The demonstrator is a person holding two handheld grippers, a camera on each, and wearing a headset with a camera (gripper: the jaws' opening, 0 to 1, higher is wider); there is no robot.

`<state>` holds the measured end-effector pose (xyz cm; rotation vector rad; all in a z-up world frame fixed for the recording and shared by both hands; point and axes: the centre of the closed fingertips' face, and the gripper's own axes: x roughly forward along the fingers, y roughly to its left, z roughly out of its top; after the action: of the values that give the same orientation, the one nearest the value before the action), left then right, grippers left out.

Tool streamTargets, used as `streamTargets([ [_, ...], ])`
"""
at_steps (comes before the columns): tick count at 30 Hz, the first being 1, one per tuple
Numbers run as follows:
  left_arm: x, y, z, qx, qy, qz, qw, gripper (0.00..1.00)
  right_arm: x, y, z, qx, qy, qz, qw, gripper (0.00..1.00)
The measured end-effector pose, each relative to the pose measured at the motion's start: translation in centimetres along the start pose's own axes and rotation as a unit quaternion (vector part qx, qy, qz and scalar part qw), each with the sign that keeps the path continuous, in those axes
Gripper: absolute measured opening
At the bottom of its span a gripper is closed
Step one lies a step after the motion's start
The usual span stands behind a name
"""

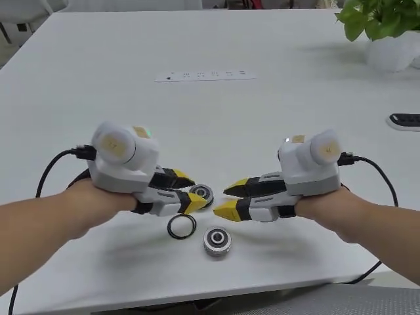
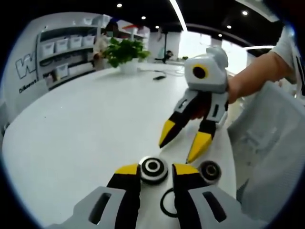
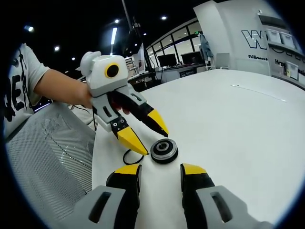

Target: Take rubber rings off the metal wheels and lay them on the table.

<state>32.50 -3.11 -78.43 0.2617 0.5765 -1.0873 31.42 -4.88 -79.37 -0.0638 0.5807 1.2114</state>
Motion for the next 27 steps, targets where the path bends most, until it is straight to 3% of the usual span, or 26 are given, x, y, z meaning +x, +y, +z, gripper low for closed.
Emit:
streamTargets([
  [12, 0.39, 0.52, -0.21, -0.005, 0.007, 0.009, 0.9999, 0.19, -0.01, -0.13, -0.05, 0.001, -0.001, -0.001, 1.0000, 0.31],
  [18, 0.50, 0.61, -0.61, 0.008, 0.016, 0.017, 0.9997, 0.15, 0.08, -0.19, 0.01, 0.000, -0.002, -0.001, 1.0000, 0.31],
  [19, 0.54, 0.70, -0.43, 0.018, 0.010, 0.018, 0.9996, 0.15, 0.09, -0.20, 0.01, 0.000, -0.001, -0.001, 1.0000, 0.31],
  [27, 0.49, 0.85, -0.29, 0.013, 0.010, 0.023, 0.9996, 0.14, 0.45, -0.23, 0.22, -0.004, 0.000, 0.000, 1.0000, 0.31],
])
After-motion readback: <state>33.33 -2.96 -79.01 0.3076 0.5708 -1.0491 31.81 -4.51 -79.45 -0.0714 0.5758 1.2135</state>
